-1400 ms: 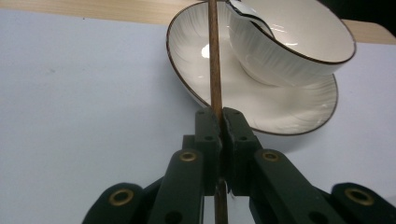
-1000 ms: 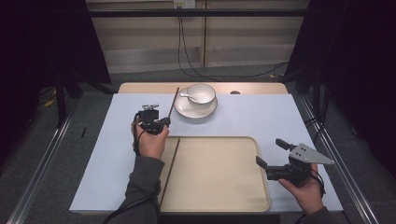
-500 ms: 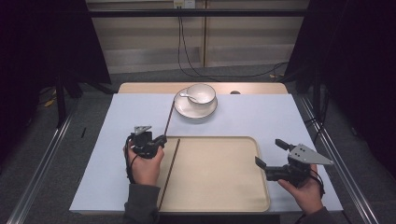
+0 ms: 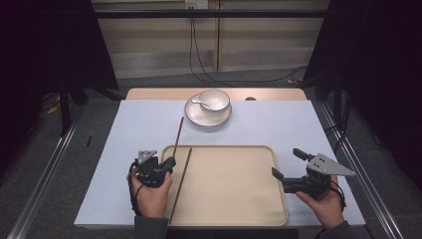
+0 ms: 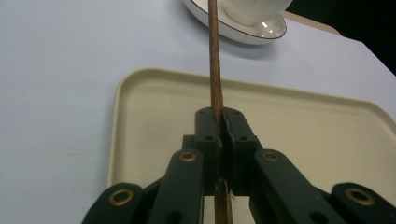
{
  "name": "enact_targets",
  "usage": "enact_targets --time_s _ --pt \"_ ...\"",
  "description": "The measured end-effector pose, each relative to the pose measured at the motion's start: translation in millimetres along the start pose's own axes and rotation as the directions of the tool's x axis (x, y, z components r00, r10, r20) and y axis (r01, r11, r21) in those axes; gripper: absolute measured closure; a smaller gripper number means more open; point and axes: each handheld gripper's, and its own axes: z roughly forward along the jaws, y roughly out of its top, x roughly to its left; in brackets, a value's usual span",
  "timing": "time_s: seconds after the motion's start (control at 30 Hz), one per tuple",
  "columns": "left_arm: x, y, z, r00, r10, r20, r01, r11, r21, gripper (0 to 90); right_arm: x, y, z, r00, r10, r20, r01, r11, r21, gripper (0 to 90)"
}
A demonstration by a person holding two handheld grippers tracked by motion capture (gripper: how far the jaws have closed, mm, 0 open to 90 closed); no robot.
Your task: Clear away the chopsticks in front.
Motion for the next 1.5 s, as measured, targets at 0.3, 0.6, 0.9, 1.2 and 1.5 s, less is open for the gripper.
enact_targets --time_s 0.3,0.6,0.9,1.2,1.5 --pt "1.5 -17.1 -11.2 0.9999 -0.017 0.0 0.017 0.9998 0.005 85.5 0.2 0.2 0.0 1.0 -0.001 0.002 0.001 1.0 0.002 3.5" --pt "2.5 -28.8 -20.9 0.9996 -0.027 0.008 0.027 0.9996 0.012 85.4 0.6 -0.1 0.6 1.0 -0.007 0.004 0.006 1.0 0.006 3.5" --pt "3.6 -41.0 -29.0 0.9992 -0.039 0.01 0.038 0.9989 0.025 85.3 1.0 0.0 1.0 1.0 -0.005 0.002 0.005 1.0 0.001 3.5" --pt "4.0 -47.0 -32.8 0.9993 -0.036 0.005 0.036 0.9985 0.042 85.2 0.4 0.0 0.6 1.0 -0.007 0.0 0.007 1.0 0.005 3.5" --pt "3.7 -53.1 -33.4 0.9992 -0.038 -0.005 0.039 0.9971 0.066 85.3 2.1 0.1 2.7 1.0 -0.004 0.006 0.004 1.0 0.006 3.5"
